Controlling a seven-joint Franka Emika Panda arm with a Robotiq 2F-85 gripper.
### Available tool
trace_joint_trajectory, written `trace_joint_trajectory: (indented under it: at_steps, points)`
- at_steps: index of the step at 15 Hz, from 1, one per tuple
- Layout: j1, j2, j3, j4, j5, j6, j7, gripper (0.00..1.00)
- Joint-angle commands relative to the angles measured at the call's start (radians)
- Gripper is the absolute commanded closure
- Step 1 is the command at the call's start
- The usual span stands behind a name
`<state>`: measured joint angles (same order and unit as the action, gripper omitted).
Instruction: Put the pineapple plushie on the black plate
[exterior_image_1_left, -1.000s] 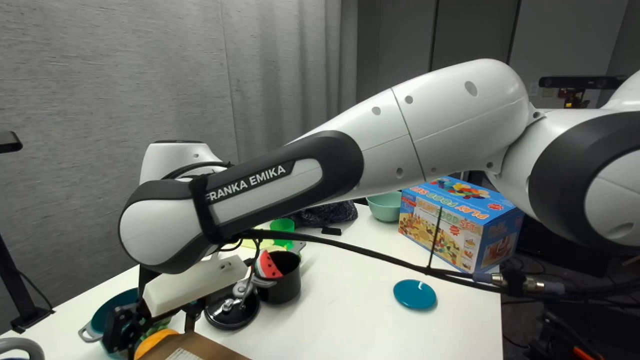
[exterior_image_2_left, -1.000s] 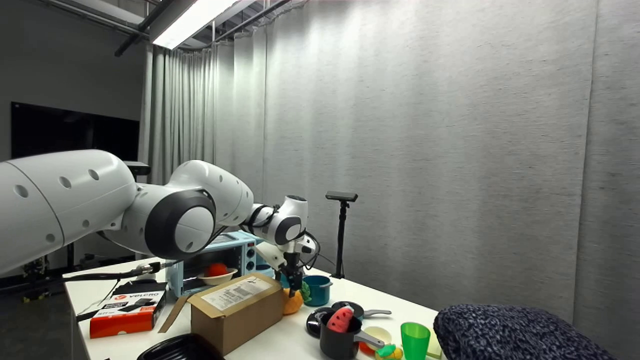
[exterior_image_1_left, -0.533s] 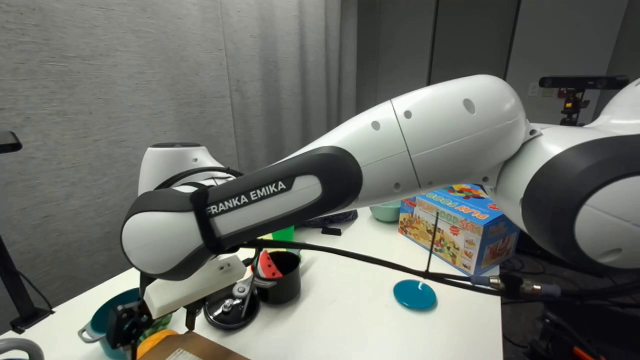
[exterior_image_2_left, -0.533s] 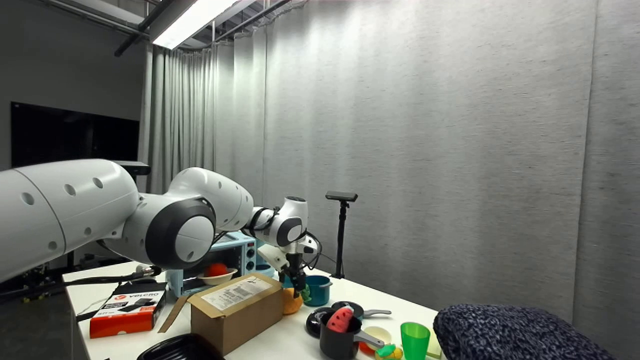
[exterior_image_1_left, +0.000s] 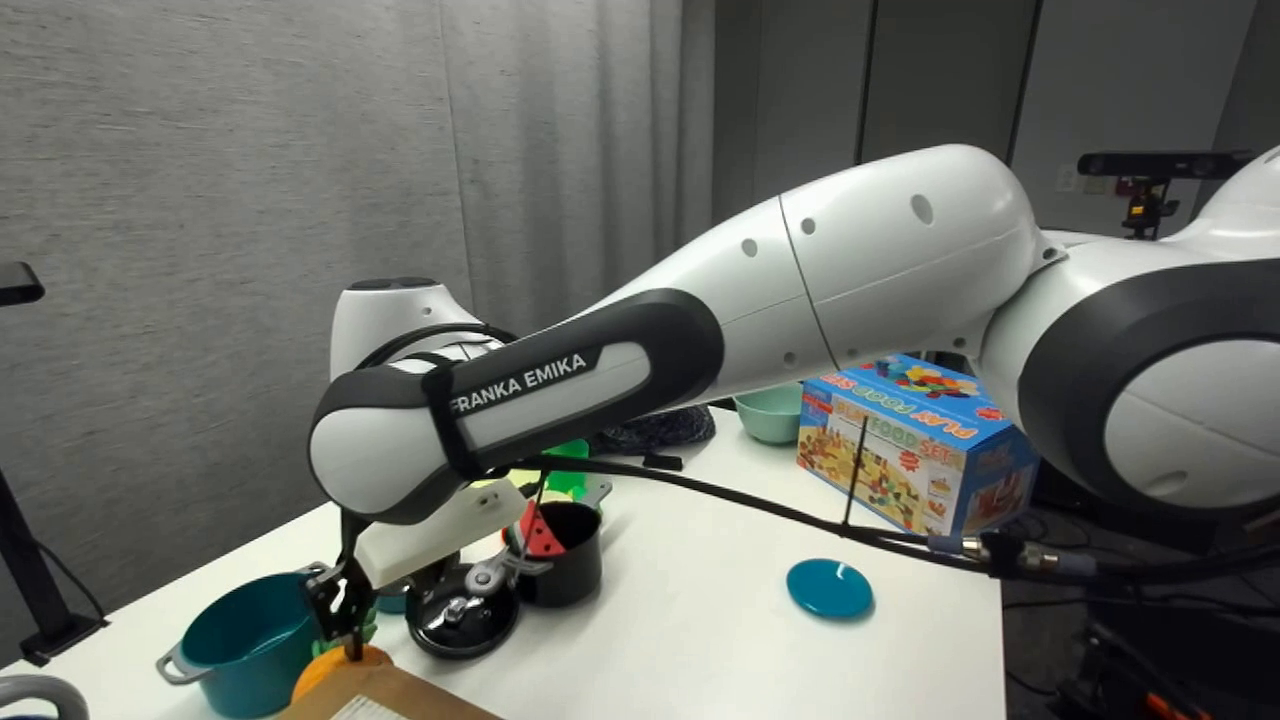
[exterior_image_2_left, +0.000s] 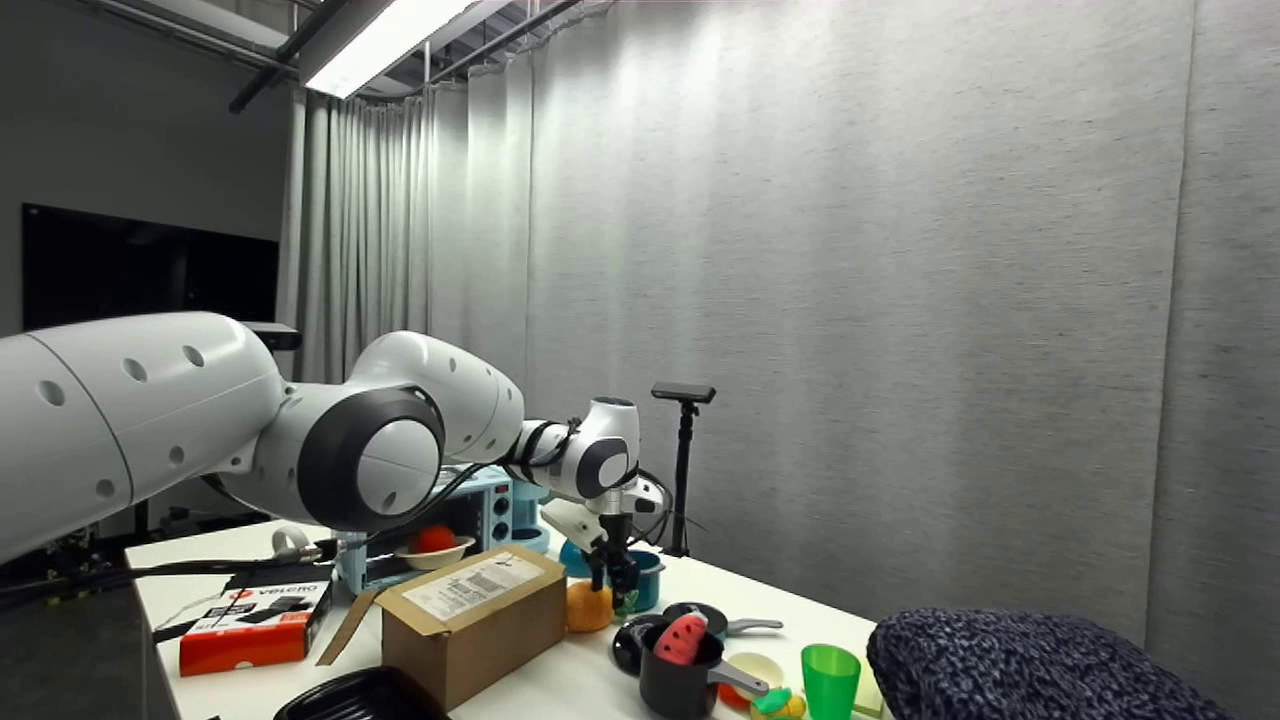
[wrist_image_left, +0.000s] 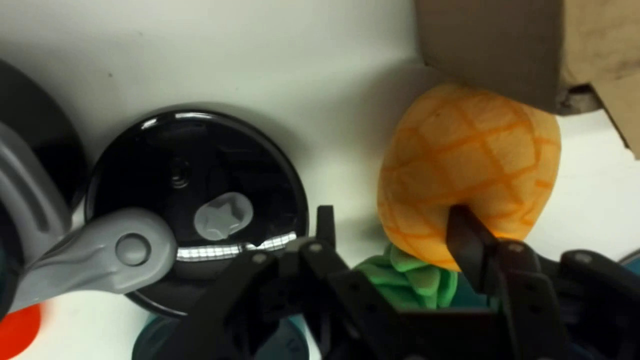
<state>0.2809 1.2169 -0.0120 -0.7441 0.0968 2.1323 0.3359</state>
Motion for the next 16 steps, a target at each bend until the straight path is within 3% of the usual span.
trace_joint_trajectory:
  at_steps: [1,4,5,7,13,14,16]
  points:
    - [-0.017,-0.056,0.000,-0.078,-0.001,0.013,-0.039,0.70]
    - [-0.016,-0.057,0.007,-0.067,0.005,-0.002,-0.039,0.92]
    - [-0.019,-0.057,0.014,-0.064,0.012,-0.006,-0.038,0.50]
    - [-0.024,-0.051,0.035,-0.057,0.033,-0.013,-0.038,0.53]
    - [-0.036,-0.046,0.062,-0.084,0.067,-0.002,-0.035,0.11]
    - [-0.043,-0.087,0.046,-0.157,0.068,0.023,-0.017,0.02]
    - [-0.043,-0.067,0.054,-0.134,0.076,0.003,-0.020,0.00]
